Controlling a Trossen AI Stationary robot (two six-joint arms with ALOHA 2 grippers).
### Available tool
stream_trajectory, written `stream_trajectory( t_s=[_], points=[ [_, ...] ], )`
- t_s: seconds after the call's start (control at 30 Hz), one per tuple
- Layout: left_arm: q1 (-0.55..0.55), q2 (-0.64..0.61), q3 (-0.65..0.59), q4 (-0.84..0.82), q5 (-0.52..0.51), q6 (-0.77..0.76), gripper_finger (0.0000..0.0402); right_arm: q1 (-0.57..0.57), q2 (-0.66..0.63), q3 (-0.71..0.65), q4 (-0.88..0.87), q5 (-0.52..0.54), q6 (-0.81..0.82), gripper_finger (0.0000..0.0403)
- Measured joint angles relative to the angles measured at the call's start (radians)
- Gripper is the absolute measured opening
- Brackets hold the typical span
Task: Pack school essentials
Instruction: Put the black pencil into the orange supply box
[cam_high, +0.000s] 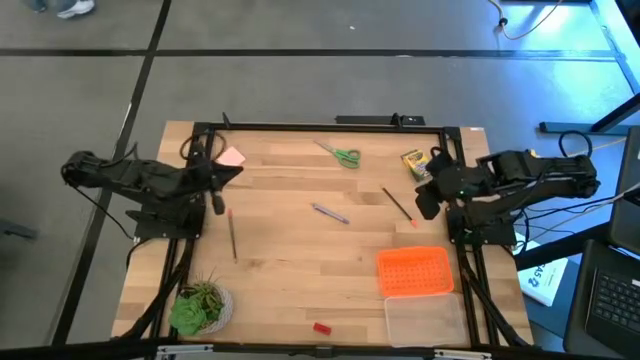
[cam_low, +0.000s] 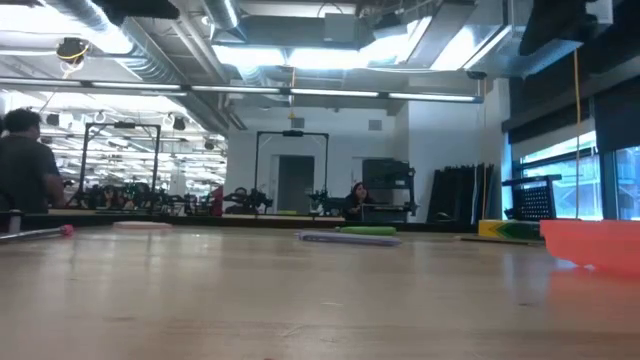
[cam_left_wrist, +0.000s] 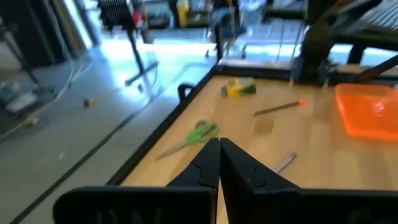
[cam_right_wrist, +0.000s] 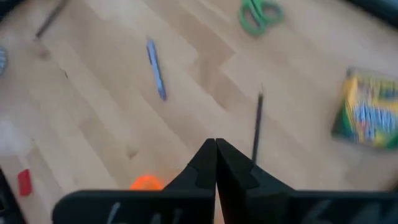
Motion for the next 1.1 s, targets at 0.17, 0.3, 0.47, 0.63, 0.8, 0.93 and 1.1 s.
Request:
stream_trajectory(
  t_s=[0.17,0.3,0.47,0.63,0.8,0.93,1.1],
  points=[
    [0.087,0.133,0.083,-0.091,0.101,-0.06,0.0013,-0.034,0.025,0.025,-0.065,-0.128,0.071,0.0005],
    [0.167,0.199,0.108,-0.117,0.193,-0.092,0.0014,-0.077,0.024,0.026,-0.066,-0.181,0.074,0.0016],
    [0.241,0.241,0.111,-0.118,0.303,-0.091,0.0008,-0.125,0.024,0.026,-0.069,-0.196,0.064,0.0057],
    [0.275,0.251,0.111,-0.118,0.367,-0.09,0.0002,-0.16,0.031,0.026,-0.068,-0.22,0.023,0.0113],
    [0.295,0.251,0.111,-0.117,0.385,-0.088,0.0003,-0.194,0.073,0.026,-0.068,-0.22,0.047,0.0168],
    [0.298,0.251,0.111,-0.117,0.386,-0.088,0.001,-0.224,0.125,0.026,-0.068,-0.22,0.065,0.0188],
    [0.298,0.251,0.111,-0.115,0.402,-0.037,0.0014,-0.279,0.182,-0.015,-0.065,-0.309,0.072,0.0184]
  ],
)
